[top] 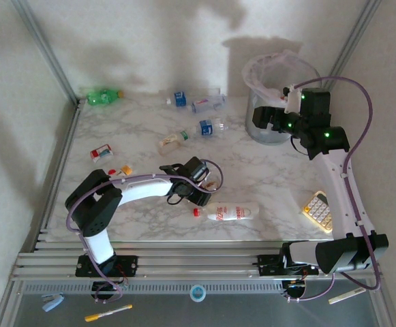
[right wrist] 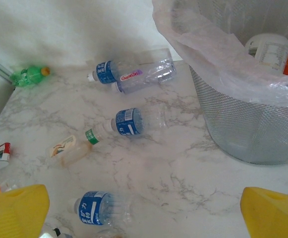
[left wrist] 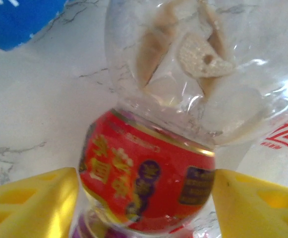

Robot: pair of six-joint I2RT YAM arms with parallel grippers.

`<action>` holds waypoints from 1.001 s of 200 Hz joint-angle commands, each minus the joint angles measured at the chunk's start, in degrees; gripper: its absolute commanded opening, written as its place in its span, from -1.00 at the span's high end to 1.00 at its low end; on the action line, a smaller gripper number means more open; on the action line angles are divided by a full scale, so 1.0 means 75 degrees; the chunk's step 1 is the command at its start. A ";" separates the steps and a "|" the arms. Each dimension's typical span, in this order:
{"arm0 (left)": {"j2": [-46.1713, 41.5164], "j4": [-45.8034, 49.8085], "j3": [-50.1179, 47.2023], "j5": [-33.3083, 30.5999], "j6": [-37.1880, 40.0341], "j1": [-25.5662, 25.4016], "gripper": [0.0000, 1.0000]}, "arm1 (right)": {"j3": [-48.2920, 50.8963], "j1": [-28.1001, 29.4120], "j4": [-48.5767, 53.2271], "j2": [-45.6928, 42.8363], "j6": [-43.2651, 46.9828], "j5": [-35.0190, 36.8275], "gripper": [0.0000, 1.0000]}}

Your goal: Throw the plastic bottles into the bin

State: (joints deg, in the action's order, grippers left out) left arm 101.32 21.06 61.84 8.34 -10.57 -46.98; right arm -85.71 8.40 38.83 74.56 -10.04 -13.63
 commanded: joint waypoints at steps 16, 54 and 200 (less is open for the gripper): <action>-0.0183 -0.0302 -0.0348 0.0234 -0.0003 0.0073 -0.04 | 0.0178 0.0040 -0.0021 -0.0079 0.0018 -0.0175 -0.98; -0.0464 -0.0565 -0.0758 0.0264 -0.0192 0.0071 0.13 | 0.0280 0.0054 -0.0019 -0.0118 -0.0008 -0.0226 -0.98; -0.5453 -0.3550 -0.2789 0.0072 -0.0911 0.0018 0.16 | 0.1245 0.0851 -0.1560 -0.0136 -0.1637 -0.4352 -0.98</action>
State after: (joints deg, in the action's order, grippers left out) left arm 62.39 -1.28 41.30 9.47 -16.38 -46.98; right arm -78.26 12.34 33.30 74.24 -18.35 -36.40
